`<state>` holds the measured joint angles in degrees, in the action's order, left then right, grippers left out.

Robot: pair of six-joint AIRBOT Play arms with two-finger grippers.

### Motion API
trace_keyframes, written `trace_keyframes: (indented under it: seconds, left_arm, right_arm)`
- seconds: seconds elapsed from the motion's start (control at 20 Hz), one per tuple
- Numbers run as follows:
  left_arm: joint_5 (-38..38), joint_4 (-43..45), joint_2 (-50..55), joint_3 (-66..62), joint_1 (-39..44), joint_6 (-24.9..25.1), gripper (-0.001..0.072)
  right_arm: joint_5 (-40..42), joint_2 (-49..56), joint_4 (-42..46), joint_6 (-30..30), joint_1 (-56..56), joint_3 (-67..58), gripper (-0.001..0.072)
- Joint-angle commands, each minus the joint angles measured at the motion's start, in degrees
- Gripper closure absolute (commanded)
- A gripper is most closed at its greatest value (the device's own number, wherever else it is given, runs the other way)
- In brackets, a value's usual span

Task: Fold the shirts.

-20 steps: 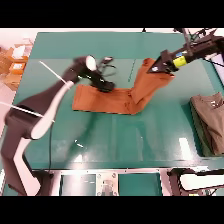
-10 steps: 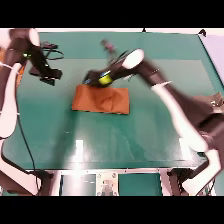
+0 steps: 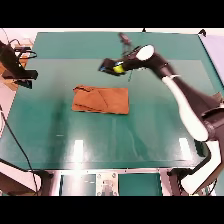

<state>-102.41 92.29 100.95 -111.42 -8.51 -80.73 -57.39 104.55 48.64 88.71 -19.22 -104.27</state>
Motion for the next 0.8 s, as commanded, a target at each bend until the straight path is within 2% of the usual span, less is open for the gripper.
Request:
trace_keyframes:
  seconds: [0.0,0.05,0.1,0.3,0.45,0.65,0.7,0.75]
  left_arm:
    - [-0.46,-0.17,-0.04,-0.07,-1.46,0.22,0.0686]
    - [-0.48,-0.57,-0.04,-0.07,-1.49,0.22,0.0686]
    - [-0.44,-0.81,-0.04,-0.07,-1.46,0.22,0.0686]
    - [-0.42,-0.90,-0.04,-0.07,-1.46,0.20,0.0686]
    - [0.02,-2.91,-0.04,-0.07,-1.46,0.13,0.0686]
    - [0.39,-5.79,-0.04,-0.07,-1.46,-0.31,0.0686]
    - [0.37,-6.51,-0.04,-0.07,-1.46,-0.31,0.0686]
    - [0.37,-7.56,-0.04,-0.07,-1.46,-0.31,0.0686]
  right_arm:
    - [-14.19,-3.78,4.28,1.29,10.36,4.52,0.0237]
    - [-14.47,-4.28,4.44,1.29,11.87,7.69,0.0229]
    - [-14.19,-4.48,4.39,1.29,13.11,11.47,0.0163]
    - [-8.26,-4.04,2.73,1.03,14.05,25.55,0.0158]
    - [-6.01,-2.27,-3.85,-2.89,12.35,30.58,0.0158]
    - [-1.42,0.96,-16.55,-9.77,7.61,30.73,0.0161]
    - [-0.90,1.36,-20.41,-11.63,6.84,30.01,0.0325]
    - [-1.31,1.38,-23.39,-13.79,6.56,28.94,0.0682]
